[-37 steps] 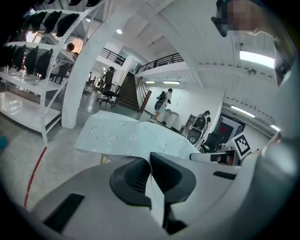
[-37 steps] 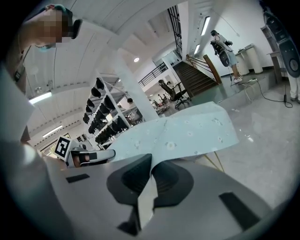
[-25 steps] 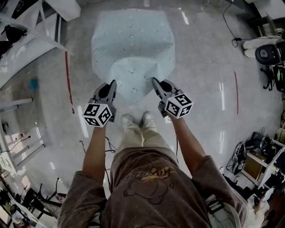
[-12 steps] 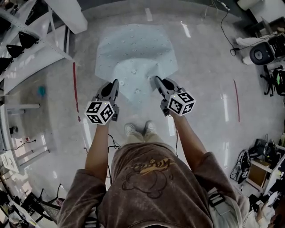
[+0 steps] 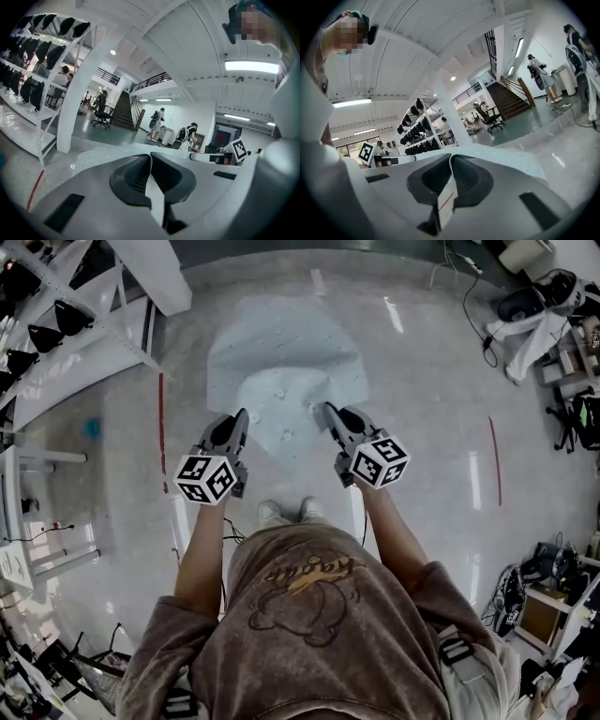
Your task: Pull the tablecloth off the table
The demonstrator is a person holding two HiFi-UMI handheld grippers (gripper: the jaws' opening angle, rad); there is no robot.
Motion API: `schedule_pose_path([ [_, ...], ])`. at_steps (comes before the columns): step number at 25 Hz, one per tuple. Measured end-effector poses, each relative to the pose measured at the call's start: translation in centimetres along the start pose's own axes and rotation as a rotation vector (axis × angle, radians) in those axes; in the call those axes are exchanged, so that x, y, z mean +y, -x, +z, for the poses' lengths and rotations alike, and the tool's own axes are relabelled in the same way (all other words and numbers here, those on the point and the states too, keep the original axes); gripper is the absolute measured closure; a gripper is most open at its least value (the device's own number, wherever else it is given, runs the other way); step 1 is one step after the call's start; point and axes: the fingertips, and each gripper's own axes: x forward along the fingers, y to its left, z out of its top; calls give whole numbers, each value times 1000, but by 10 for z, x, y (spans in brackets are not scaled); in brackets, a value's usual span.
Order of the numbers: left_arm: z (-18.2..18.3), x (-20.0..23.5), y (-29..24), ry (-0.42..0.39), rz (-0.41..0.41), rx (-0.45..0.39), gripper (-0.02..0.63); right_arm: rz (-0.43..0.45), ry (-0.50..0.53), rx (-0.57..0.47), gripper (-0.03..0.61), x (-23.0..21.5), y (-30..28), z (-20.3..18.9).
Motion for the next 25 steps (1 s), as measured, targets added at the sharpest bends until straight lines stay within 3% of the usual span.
schedule_pose_path([
  [14, -14, -56, 26, -5, 49, -47, 594, 99, 5, -9, 571, 6, 53, -4],
  [25, -18, -80, 47, -1, 31, -54, 594, 89, 9, -38, 571, 20, 81, -10],
])
